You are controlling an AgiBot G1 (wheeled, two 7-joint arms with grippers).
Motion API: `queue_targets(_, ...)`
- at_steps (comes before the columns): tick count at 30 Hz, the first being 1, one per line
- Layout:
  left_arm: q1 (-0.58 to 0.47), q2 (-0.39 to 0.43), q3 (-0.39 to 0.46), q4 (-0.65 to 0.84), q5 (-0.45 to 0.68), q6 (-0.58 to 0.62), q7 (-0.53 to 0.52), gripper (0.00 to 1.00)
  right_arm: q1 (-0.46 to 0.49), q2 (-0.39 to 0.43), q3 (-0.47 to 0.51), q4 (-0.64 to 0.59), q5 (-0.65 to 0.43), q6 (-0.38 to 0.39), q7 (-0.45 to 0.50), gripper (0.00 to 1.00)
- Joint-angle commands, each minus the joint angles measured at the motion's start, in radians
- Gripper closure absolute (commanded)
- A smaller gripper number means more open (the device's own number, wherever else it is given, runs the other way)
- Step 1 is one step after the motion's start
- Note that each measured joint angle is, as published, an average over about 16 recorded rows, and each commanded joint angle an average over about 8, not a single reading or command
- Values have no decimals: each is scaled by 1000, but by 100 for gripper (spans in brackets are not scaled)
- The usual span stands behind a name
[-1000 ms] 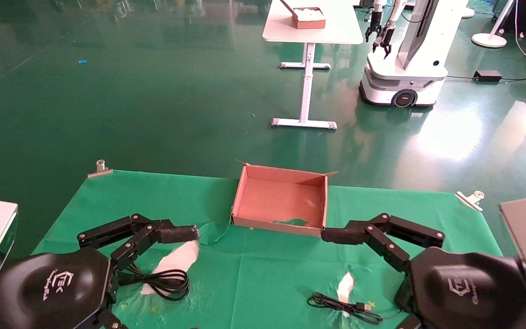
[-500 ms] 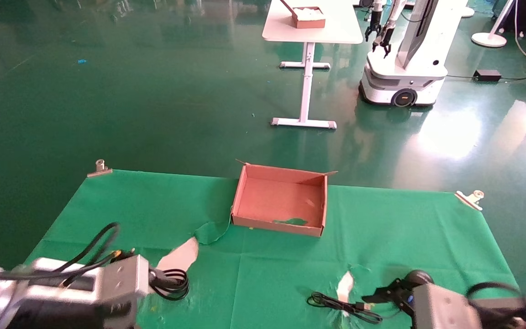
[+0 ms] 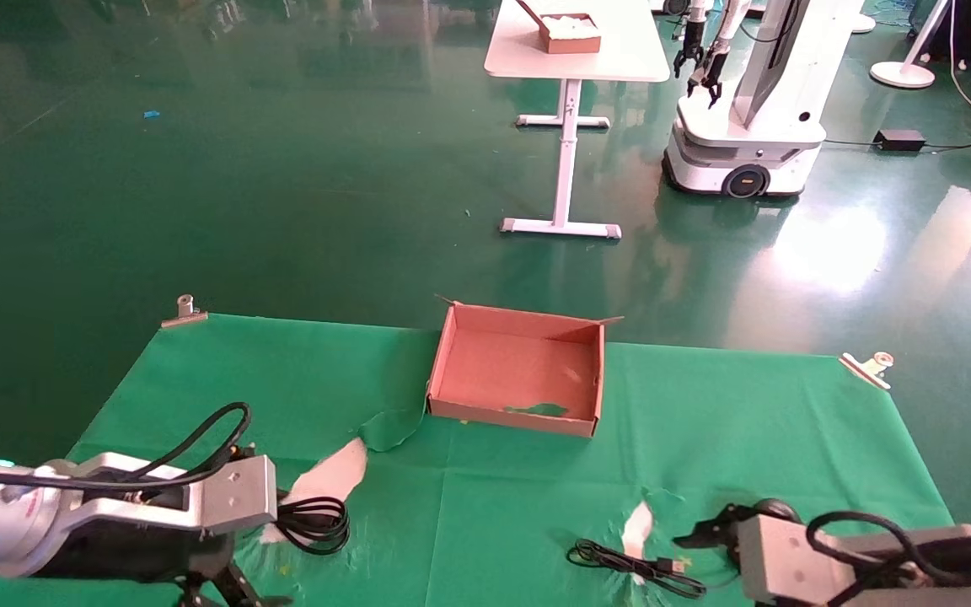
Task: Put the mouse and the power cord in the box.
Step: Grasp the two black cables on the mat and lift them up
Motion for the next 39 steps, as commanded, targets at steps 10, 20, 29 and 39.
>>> queue_targets(10, -25, 158, 109, 165, 297, -124, 7, 0, 19, 15, -8, 2, -27, -14, 24, 0)
queue_targets(20, -64, 258, 142, 381, 408, -230, 39, 0, 32, 20, -22, 5, -47, -31, 49, 0)
queue_targets(29, -85, 297, 129, 530, 379, -279, 91, 0, 53, 4, -37, 8, -65, -41, 67, 0)
queue_targets(39, -94, 313, 115, 606, 350, -317, 137, 0, 126, -74, -100, 3, -207, -44, 63, 0)
